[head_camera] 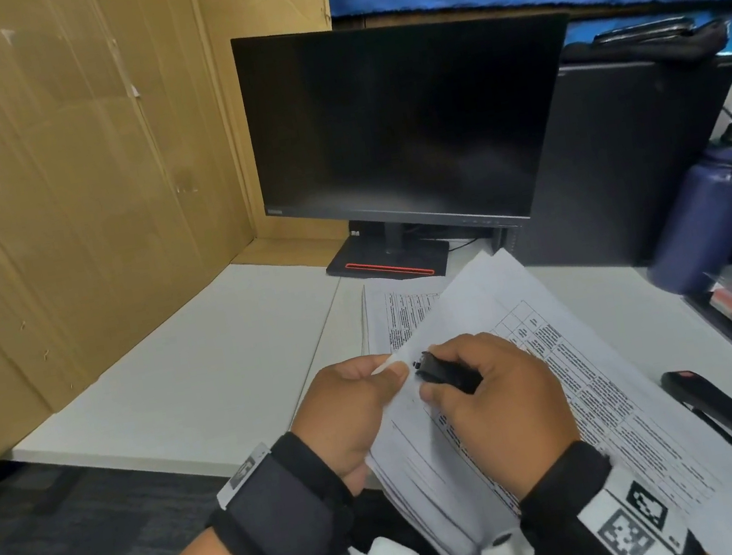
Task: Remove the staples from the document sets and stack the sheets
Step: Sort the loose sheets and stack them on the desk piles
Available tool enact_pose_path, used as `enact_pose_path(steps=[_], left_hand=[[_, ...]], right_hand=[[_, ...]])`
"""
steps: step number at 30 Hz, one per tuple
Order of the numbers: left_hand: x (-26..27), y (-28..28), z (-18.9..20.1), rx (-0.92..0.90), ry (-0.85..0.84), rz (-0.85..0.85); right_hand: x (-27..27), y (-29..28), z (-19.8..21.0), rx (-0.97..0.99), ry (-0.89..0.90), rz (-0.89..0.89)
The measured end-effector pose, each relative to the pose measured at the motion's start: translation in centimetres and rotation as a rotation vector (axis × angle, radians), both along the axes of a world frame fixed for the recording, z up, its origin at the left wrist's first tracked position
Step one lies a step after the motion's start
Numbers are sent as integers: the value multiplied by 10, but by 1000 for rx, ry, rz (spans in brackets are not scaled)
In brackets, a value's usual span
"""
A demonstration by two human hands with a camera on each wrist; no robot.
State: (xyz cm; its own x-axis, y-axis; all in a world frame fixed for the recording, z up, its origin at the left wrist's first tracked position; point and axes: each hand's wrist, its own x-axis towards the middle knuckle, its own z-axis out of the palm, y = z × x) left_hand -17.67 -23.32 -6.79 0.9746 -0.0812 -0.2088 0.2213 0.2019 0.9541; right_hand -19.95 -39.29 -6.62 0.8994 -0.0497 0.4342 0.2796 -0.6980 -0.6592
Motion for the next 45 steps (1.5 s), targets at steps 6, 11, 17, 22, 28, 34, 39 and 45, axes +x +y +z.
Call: enact_pose_path(steps=[6,11,17,22,28,34,39,45], left_hand=[[0,-1,1,1,-44,27],[3,1,-2,-16,-34,45],[11,6,-14,-106,86,20],[19,8,-28,-122,130,55],[26,14,-37,-165,188,29],[34,19,-48,-158,220,-6],[41,23,-56,-159,246,-49],[44,22,-61,-85,211,-40]], right_hand=[[1,11,-1,-249,-124,-2],[5,10,-5,-185,-155,-13],[9,8,-18,-160,-55,19],[21,11,-26,-163,22,22],[34,10,-32,-101,163,48],[41,10,-34,30,221,104],[45,11,-32,75,286,127],[47,10,-27,-29,285,68]])
